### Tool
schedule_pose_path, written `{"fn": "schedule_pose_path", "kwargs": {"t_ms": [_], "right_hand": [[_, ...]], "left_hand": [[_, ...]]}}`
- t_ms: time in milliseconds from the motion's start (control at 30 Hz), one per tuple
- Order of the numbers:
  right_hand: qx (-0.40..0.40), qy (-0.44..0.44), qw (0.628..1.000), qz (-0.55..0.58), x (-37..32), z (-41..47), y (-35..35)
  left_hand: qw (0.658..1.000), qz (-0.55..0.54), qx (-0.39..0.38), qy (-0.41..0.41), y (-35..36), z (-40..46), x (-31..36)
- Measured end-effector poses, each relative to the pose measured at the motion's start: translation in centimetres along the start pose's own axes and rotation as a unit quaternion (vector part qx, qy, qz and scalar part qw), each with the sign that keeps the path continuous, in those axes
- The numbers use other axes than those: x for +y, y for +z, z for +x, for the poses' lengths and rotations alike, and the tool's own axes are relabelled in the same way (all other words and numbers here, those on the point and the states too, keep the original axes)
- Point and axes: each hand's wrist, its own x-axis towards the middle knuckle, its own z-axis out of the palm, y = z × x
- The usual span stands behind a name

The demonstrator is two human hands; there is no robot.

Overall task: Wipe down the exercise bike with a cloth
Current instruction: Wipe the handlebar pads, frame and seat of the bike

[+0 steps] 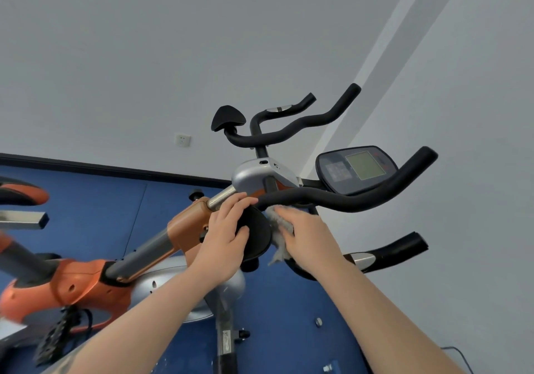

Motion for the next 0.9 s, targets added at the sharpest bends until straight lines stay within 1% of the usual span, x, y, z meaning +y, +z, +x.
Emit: {"fn": "schedule_pose_path", "kwargs": {"t_ms": [67, 133, 233, 300, 333, 367, 433, 500, 567, 600, 667, 700, 767, 833, 900], "right_hand": [[-0.010, -0.022, 0.998, -0.060, 0.0, -1.9, 0.7], [-0.001, -0.034, 0.994, -0.102, 0.2, -3.9, 0.7], [0.009, -0.042, 0.996, -0.077, 1.3, -6.8, 0.1], [0.028, -0.017, 0.998, -0.047, 2.6, -8.4, -1.1], [0.061, 0.016, 0.998, -0.026, 3.6, -9.0, -1.9], [0.111, 0.053, 0.992, -0.004, 4.6, -9.6, -2.7], [0.198, 0.114, 0.973, 0.007, 5.3, -10.3, -3.1], [0.232, 0.132, 0.964, 0.005, 4.0, -10.2, -1.1], [0.215, 0.113, 0.969, -0.037, 2.0, -10.0, 1.6], [0.197, 0.090, 0.974, -0.068, 1.4, -9.9, 2.6], [0.179, 0.057, 0.974, -0.130, 1.9, -9.7, 2.5], [0.175, 0.054, 0.971, -0.154, 2.5, -9.6, 1.9], [0.187, 0.074, 0.963, -0.178, 3.8, -9.9, 0.4], [0.228, 0.118, 0.948, -0.189, 5.2, -10.3, -1.3], [0.263, 0.140, 0.936, -0.188, 6.0, -10.7, -2.4]], "left_hand": [[1.000, -0.003, -0.002, 0.004, 0.0, -0.1, 0.0], [1.000, -0.006, -0.004, 0.006, -0.2, 0.0, -0.1], [1.000, -0.003, -0.009, 0.003, -0.2, 0.2, -0.2], [1.000, 0.000, -0.010, 0.000, -0.2, 0.1, -0.2], [1.000, 0.001, -0.009, 0.000, -0.2, 0.1, -0.2], [1.000, 0.002, -0.008, 0.000, -0.1, 0.2, -0.1], [1.000, 0.004, -0.003, 0.000, -0.1, 0.1, -0.1], [1.000, -0.002, 0.003, 0.003, 0.0, 0.0, -0.1], [1.000, -0.005, 0.003, 0.009, 0.1, -0.1, 0.0], [1.000, -0.005, 0.004, 0.013, 0.1, -0.1, -0.1], [1.000, -0.004, 0.005, 0.013, 0.2, 0.1, -0.3], [1.000, -0.003, 0.005, 0.011, 0.2, 0.1, -0.4], [1.000, 0.000, 0.001, 0.011, 0.2, 0.2, -0.4], [1.000, 0.000, 0.002, 0.016, 0.3, 0.1, -0.4], [1.000, -0.003, 0.000, 0.014, 0.3, 0.1, -0.3]]}}
